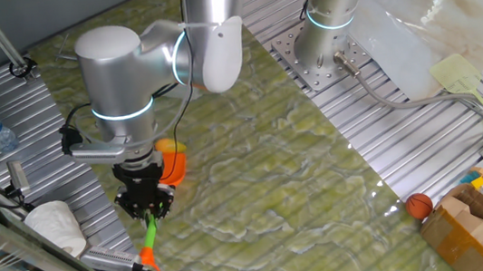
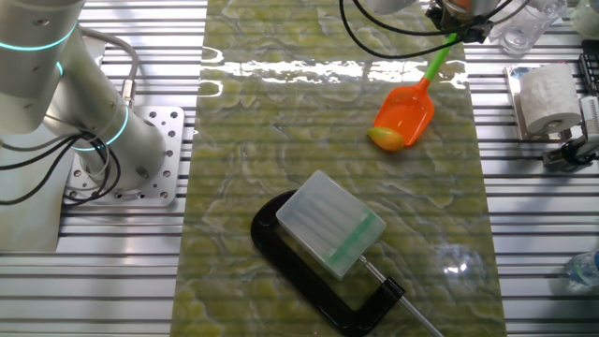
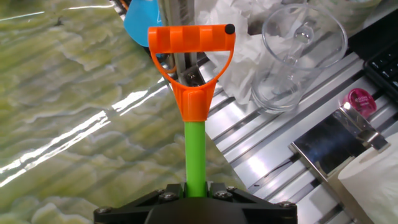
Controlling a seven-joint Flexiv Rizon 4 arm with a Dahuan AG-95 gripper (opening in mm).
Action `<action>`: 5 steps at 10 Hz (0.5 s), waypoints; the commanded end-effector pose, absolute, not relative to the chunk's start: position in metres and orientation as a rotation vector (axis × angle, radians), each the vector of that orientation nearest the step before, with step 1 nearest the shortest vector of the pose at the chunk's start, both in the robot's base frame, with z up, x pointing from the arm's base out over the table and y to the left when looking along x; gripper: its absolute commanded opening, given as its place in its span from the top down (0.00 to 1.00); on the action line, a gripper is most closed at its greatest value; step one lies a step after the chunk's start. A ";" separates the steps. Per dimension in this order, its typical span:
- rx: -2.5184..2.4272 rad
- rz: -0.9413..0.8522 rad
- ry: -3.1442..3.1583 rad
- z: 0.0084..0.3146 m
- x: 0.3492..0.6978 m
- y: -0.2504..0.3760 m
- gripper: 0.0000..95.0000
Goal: Use a shovel to scoop up an object
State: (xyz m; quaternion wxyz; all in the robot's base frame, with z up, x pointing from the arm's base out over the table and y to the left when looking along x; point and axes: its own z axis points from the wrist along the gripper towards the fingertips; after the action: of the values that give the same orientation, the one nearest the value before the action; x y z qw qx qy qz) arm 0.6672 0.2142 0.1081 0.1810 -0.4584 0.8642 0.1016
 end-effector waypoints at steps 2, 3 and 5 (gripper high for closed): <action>-1.299 0.276 2.453 0.107 0.668 0.212 1.00; -1.306 0.273 2.450 0.108 0.667 0.210 1.00; -1.309 0.278 2.443 0.107 0.664 0.205 1.00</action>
State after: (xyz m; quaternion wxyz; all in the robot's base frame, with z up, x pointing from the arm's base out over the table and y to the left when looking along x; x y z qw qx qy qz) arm 0.6635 0.2036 0.1068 0.1773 -0.4623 0.8633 0.0974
